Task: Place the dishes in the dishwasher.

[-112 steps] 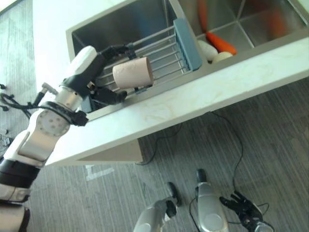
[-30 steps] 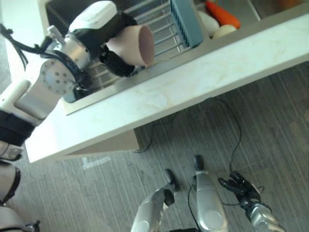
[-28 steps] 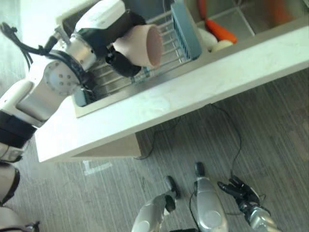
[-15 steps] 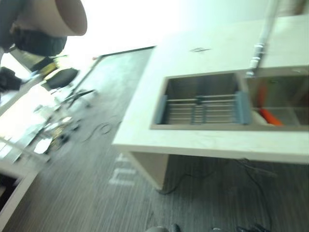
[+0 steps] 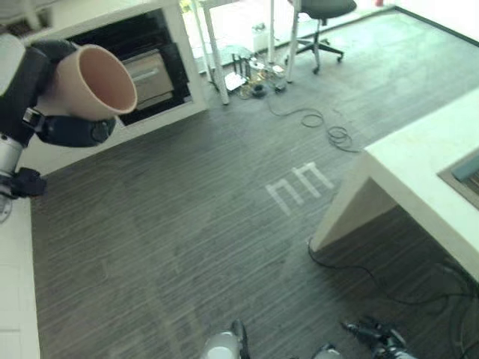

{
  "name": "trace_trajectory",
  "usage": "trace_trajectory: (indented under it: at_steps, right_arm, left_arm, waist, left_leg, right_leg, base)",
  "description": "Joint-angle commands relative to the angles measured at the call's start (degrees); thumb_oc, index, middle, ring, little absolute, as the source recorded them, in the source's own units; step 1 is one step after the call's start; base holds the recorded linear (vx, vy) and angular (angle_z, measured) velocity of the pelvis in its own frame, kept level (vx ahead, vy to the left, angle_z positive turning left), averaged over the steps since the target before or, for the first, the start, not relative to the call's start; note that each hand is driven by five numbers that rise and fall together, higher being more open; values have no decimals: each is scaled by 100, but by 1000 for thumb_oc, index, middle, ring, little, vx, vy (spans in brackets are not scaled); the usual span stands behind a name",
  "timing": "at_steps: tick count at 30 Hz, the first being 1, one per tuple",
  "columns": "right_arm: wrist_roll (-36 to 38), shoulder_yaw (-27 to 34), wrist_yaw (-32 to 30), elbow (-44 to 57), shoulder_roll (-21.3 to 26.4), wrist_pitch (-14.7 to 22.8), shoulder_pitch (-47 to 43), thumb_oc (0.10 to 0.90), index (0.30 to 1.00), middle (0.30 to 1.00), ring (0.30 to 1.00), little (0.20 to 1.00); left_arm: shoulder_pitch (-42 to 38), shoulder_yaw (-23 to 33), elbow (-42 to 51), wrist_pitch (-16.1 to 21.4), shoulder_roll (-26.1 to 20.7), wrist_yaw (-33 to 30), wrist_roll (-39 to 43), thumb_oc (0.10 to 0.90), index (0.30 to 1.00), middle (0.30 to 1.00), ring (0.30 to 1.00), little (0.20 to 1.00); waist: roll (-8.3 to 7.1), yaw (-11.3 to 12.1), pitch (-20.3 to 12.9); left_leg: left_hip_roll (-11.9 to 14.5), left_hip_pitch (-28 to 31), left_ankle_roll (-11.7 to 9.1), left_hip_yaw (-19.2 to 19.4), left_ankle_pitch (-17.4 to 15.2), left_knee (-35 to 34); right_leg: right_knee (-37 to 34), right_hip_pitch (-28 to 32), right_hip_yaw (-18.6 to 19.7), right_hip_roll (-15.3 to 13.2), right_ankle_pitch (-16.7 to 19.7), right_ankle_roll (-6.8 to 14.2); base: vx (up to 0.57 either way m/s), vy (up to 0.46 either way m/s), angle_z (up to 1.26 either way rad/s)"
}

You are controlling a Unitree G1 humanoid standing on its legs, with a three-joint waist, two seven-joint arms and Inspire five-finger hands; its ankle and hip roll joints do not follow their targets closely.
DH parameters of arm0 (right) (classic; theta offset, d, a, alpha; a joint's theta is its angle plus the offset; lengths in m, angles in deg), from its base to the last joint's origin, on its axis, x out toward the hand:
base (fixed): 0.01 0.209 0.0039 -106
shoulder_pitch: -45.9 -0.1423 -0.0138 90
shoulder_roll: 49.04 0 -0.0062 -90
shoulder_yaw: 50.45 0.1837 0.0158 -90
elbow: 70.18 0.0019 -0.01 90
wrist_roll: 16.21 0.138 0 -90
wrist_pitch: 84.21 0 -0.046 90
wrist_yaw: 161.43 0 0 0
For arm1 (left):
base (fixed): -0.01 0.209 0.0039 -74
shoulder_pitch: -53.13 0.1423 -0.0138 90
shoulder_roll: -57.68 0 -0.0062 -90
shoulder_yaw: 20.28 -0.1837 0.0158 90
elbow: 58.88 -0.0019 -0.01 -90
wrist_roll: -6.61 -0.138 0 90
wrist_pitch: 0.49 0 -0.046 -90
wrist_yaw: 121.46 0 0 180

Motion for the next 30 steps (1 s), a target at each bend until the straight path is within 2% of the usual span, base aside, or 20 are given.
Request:
trace_trajectory:
  at_steps: [1, 3, 5, 6, 7, 8, 9, 10, 13, 15, 17, 19, 21, 23, 24, 25, 26, 27, 28, 30]
  right_arm:
    - [332, -109, -288, 478, 418, 128, 235, 800, 900, 900, 900, 900]
    - [623, -108, -431, 724, 290, 47, 246, 800, 900, 900, 900, 900]
    - [637, -107, -490, 832, 236, 32, 273, 800, 900, 900, 900, 900]
    - [640, -105, -497, 861, 215, 59, 302, 800, 900, 900, 900, 900]
    - [683, -140, -493, 855, 200, 164, 375, 800, 900, 900, 900, 900]
    - [689, -149, -466, 826, 205, 243, 421, 800, 900, 900, 900, 900]
    - [698, -150, -431, 791, 223, 290, 458, 800, 900, 900, 900, 900]
    - [693, -128, -391, 764, 247, 299, 479, 800, 900, 900, 900, 900]
    - [481, -89, -316, 665, 399, 378, 503, 800, 900, 900, 900, 900]
    - [485, -40, -243, 579, 482, 383, 503, 800, 900, 900, 900, 900]
    - [526, 18, -70, 501, 536, 390, 501, 800, 900, 900, 900, 900]
    - [491, 48, -61, 502, 522, 475, 527, 800, 900, 900, 900, 900]
    - [331, 75, -97, 516, 493, 512, 538, 800, 900, 900, 900, 900]
    - [184, 33, -68, 510, 530, 449, 520, 800, 900, 900, 900, 900]
    - [52, -43, -92, 518, 561, 397, 471, 800, 900, 900, 900, 900]
    - [13, -101, -97, 520, 597, 407, 445, 800, 900, 900, 900, 900]
    - [9, -208, -34, 524, 702, 476, 398, 800, 900, 900, 900, 900]
    - [24, -287, 8, 535, 781, 544, 368, 800, 900, 900, 900, 900]
    - [-2, -303, 106, 514, 923, 665, 311, 800, 900, 900, 900, 900]
    - [40, -276, 165, 449, 1024, 733, 266, 800, 900, 900, 900, 900]
  left_arm:
    - [-762, 1066, 179, 300, -127, -74, 63, 400, 300, 300, 300, 300]
    - [-673, 1015, 494, 320, 41, 12, -91, 400, 300, 300, 300, 300]
    - [-743, 859, 594, 395, 135, 24, -158, 400, 300, 300, 300, 300]
    - [-848, 708, 611, 490, 183, 33, -177, 400, 300, 300, 300, 300]
    - [-1119, 382, 592, 661, 255, 62, -208, 400, 300, 300, 300, 300]
    - [-1355, 134, 585, 664, 266, 61, -230, 400, 300, 300, 300, 300]
    - [-1537, -51, 586, 629, 269, 66, -258, 400, 300, 300, 300, 300]
    - [-1652, -140, 580, 596, 242, 93, -251, 400, 300, 300, 300, 300]
    - [-1829, -247, 651, 346, 105, 219, -286, 400, 300, 300, 300, 300]
    - [-1911, -311, 681, 269, 73, 339, -354, 400, 300, 300, 300, 300]
    - [-2260, -601, 543, 301, -53, 428, -394, 400, 300, 300, 300, 300]
    - [-2430, -717, 348, 437, -181, 455, -341, 400, 300, 300, 300, 300]
    - [-2440, -713, 172, 589, -250, 503, -297, 400, 300, 300, 300, 300]
    - [-2274, -554, 192, 608, -160, 537, -404, 400, 300, 300, 300, 300]
    - [-2144, -440, 284, 556, -112, 560, -437, 400, 300, 300, 300, 300]
    - [-2041, -372, 343, 561, -70, 544, -487, 400, 300, 300, 300, 300]
    - [-1885, -259, 409, 560, -48, 460, -534, 400, 300, 300, 300, 300]
    - [-1819, -205, 423, 568, -42, 394, -538, 400, 300, 300, 300, 300]
    - [-1768, -77, 502, 506, -61, 365, -443, 400, 300, 300, 300, 300]
    - [-1752, 25, 526, 498, -93, 424, -330, 400, 300, 300, 300, 300]
  waist:
    - [536, -159, -253]
    - [569, -197, -183]
    - [591, -377, -101]
    - [583, -496, -58]
    - [562, -748, -33]
    - [554, -886, -18]
    - [528, -961, -36]
    - [503, -987, -37]
    - [310, -1052, 7]
    - [195, -1109, 26]
    - [79, -1259, 44]
    - [10, -1314, 29]
    - [9, -1337, 1]
    - [109, -1376, -76]
    - [161, -1389, -138]
    - [205, -1386, -158]
    - [289, -1366, -114]
    - [306, -1353, -84]
    - [238, -1301, -15]
    - [229, -1288, 35]
  left_leg:
    - [149, 320, -279, -504, -309, 19]
    - [29, 381, -98, -658, -410, 19]
    - [-49, 434, 32, -860, -480, 19]
    - [-106, 455, 106, -989, -510, 19]
    - [-189, 456, 188, -1243, -510, 19]
    - [-202, 397, 224, -1291, -392, 19]
    - [-255, 406, 238, -1375, -410, 19]
    - [-280, 439, 240, -1378, -438, 19]
    - [-390, 625, 258, -1202, -626, 19]
    - [-477, 711, 283, -1147, -750, 19]
    - [-634, 858, 346, -1234, -971, 19]
    - [-727, 954, 339, -1311, -1023, 19]
    - [-699, 1135, 301, -1333, -1103, 19]
    - [-612, 1427, 199, -1422, -1178, 19]
    - [-567, 1614, 72, -1540, -929, 19]
    - [-480, 1758, -84, -1619, -436, 19]
    - [-284, 1699, -436, -1706, 399, 615]
    - [-197, 1439, -615, -1742, 822, 1308]
    - [-127, 751, -851, -1698, 1356, 2870]
    - [23, 212, -904, -1637, 1402, 3709]
  right_leg:
    - [131, 154, -533, 453, -404, 33]
    - [146, 316, -411, 495, -35, 73]
    - [303, 221, 81, 634, 101, 92]
    - [472, 87, 464, 756, -2, 73]
    - [560, -59, 1135, 1254, -442, -29]
    - [464, -114, 1277, 1561, -561, -160]
    - [369, -141, 1398, 1737, -612, -168]
    - [292, -156, 1410, 1787, -611, -162]
    - [131, -453, 1391, 1694, -542, -33]
    - [131, -756, 1510, 1609, -495, 58]
    - [131, -1293, 1904, 1449, -121, 251]
    - [131, -1554, 2093, 1318, 99, 308]
    - [131, -1611, 2128, 1332, 148, 292]
    - [131, -1494, 2053, 1521, -83, 161]
    - [131, -1467, 2075, 1663, -176, 23]
    - [131, -1404, 2098, 1803, -299, -121]
    - [131, -1220, 2001, 1982, -520, -386]
    - [131, -1120, 1960, 2047, -640, -554]
    - [131, -903, 1950, 2078, -826, -825]
    - [131, -770, 1939, 2113, -959, -961]
  base:
    - [25, 279, 24]
    - [82, 330, 1]
    - [75, 207, 33]
    - [103, 147, 85]
    - [64, 123, 98]
    - [108, 103, 121]
    - [88, 65, 186]
    - [187, 52, 178]
    - [245, -31, 50]
    - [293, -104, -12]
    - [509, -184, -13]
    - [597, -208, 45]
    - [588, -211, 22]
    - [631, -285, 3]
    - [601, -329, 16]
    - [580, -353, 29]
    - [496, -320, 28]
    - [581, -419, 0]
    - [428, -331, -16]
    - [346, -248, 15]
